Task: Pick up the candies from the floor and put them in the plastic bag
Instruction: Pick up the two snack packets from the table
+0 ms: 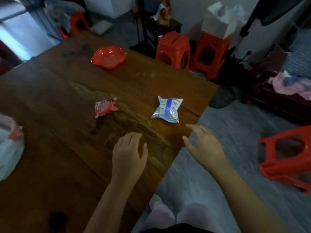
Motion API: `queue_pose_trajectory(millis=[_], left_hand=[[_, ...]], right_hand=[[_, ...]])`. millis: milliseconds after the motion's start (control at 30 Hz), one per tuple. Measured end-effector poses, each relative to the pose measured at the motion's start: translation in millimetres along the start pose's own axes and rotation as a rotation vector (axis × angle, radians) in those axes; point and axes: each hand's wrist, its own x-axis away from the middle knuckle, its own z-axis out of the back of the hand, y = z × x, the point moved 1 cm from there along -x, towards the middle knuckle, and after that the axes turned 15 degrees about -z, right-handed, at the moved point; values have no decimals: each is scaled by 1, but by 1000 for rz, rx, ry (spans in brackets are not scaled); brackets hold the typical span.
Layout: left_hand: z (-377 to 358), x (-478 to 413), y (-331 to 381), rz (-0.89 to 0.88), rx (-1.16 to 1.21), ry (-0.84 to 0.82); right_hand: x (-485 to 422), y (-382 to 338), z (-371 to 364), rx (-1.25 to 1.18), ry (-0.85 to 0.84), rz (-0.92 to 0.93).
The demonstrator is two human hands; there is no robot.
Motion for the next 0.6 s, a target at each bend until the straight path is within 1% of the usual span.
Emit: queue_pose_trajectory(millis=[167, 300, 467, 600], left_hand=[[-13, -28, -14, 97, 15, -20], [-19, -50, -25, 222, -22, 0], [-19, -74, -27, 276, -52, 30], [-17, -83, -32, 335, -60, 72]], right_hand=[[-58, -4, -29, 10, -140, -58], [-103, -9, -46, 13, -224, -38], [-152, -19, -58, 75, -340, 61], [-175, -35, -68, 124, -364, 179]])
